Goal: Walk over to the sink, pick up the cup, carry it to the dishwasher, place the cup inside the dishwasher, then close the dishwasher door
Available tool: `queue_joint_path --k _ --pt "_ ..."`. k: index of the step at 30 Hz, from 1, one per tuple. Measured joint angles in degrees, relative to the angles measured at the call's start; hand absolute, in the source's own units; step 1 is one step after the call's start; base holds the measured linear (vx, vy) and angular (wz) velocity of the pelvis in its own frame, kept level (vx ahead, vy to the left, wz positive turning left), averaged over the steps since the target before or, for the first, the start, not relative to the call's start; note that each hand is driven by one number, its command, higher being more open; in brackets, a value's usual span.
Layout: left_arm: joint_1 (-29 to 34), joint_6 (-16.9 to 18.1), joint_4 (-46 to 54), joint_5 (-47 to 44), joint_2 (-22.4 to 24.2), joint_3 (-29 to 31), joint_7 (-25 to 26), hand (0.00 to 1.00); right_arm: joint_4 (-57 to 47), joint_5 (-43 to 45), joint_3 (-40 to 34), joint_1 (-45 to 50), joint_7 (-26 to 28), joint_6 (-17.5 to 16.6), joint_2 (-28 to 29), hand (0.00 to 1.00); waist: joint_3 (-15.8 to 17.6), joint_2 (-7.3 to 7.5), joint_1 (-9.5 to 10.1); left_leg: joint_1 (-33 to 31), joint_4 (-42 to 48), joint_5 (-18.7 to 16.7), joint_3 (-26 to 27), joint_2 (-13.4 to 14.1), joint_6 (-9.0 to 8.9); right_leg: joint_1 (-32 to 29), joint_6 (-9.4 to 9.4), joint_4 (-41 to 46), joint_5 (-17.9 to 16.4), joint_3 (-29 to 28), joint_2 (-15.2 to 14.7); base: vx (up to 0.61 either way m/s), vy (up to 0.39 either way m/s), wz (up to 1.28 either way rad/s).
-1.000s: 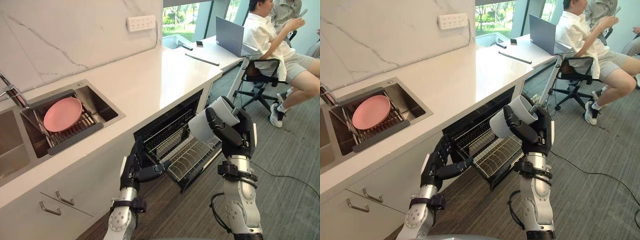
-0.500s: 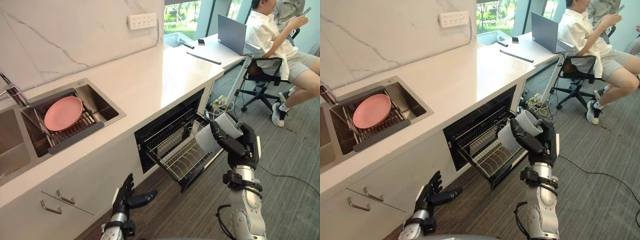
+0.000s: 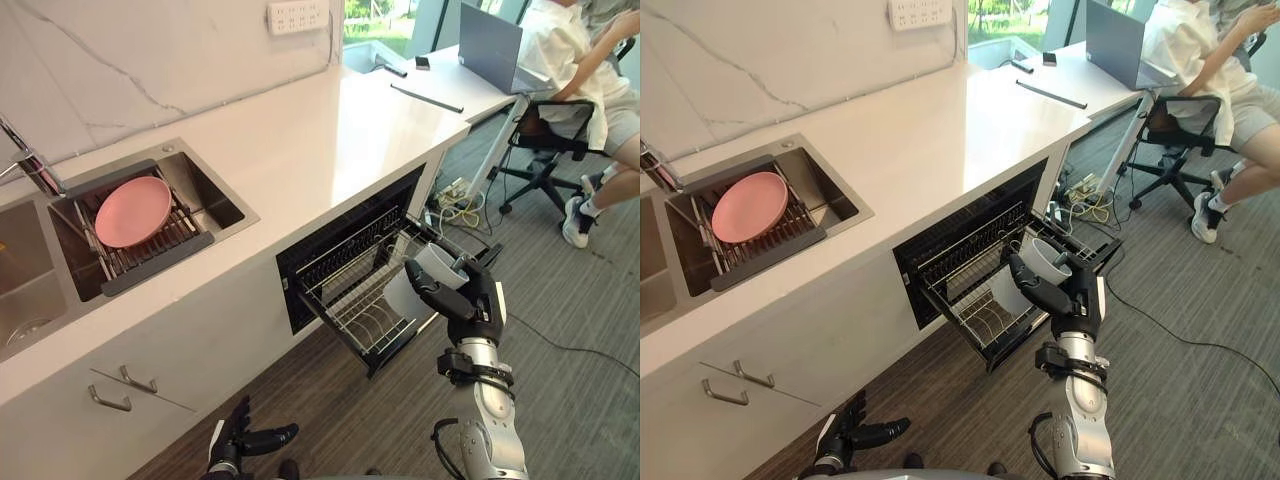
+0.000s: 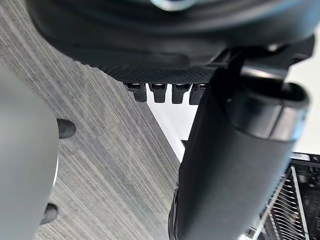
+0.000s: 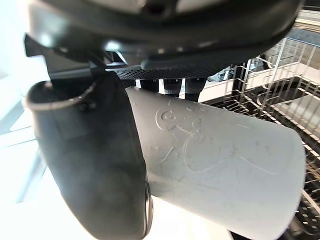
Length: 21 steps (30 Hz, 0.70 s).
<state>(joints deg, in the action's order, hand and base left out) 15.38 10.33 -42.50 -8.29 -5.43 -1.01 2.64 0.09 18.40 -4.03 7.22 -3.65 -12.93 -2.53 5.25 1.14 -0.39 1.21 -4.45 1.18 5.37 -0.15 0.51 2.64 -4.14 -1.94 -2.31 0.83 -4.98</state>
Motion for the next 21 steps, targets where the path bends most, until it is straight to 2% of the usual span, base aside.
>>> queue_joint_path --k 3,5,9,16,21 --pt "-1.91 0.16 -0.59 0.46 -0.17 1.1 0.13 1.0 1.55 -1.01 0.04 -3.74 -0.15 0.35 -1.9 0.0 2.63 0.14 0.96 -2.49 1.51 -0.08 -0.46 0.09 0.04 -2.01 -0.01 1.07 -0.02 0.44 -0.06 -0.02 -0.018 0.1" --pt "-3.48 0.19 -0.42 0.48 -0.14 1.59 0.33 1.0 2.43 -3.18 0.13 -8.12 -0.58 0.71 -3.87 0.0 5.62 0.11 1.52 -6.26 5.47 -1.27 -1.09 0.21 0.1 -4.51 0.11 3.2 -0.43 0.98 -0.16 -0.05 -0.008 0.14" --pt "-6.58 0.97 -0.21 0.42 -0.3 2.22 1.22 1.0 5.99 -5.63 1.6 -16.66 -1.74 0.81 -7.53 0.0 10.58 0.04 2.7 -13.14 14.5 -4.37 -2.02 0.85 0.13 -10.64 0.41 11.56 -3.68 1.73 -0.33 -0.1 -0.006 0.14" --pt "-9.68 2.7 1.29 0.05 -0.73 2.19 1.5 1.0 13.66 -9.71 4.58 -27.44 -3.79 2.3 -13.5 0.0 15.34 0.13 4.24 -22.61 25.11 -7.43 -4.68 0.32 -0.16 -20.71 1.11 26.06 -10.36 3.87 -1.53 -0.09 -0.029 0.2" --pt "-11.49 3.55 2.1 -0.84 -0.89 2.13 2.35 1.0 17.99 -11.54 4.58 -33.42 -5.83 3.59 -17.15 0.0 18.4 0.14 4.4 -26.55 30.05 -8.99 -6.48 0.2 -0.64 -23.93 1.59 31.51 -12.81 5.96 -2.05 -0.04 -0.042 0.19"
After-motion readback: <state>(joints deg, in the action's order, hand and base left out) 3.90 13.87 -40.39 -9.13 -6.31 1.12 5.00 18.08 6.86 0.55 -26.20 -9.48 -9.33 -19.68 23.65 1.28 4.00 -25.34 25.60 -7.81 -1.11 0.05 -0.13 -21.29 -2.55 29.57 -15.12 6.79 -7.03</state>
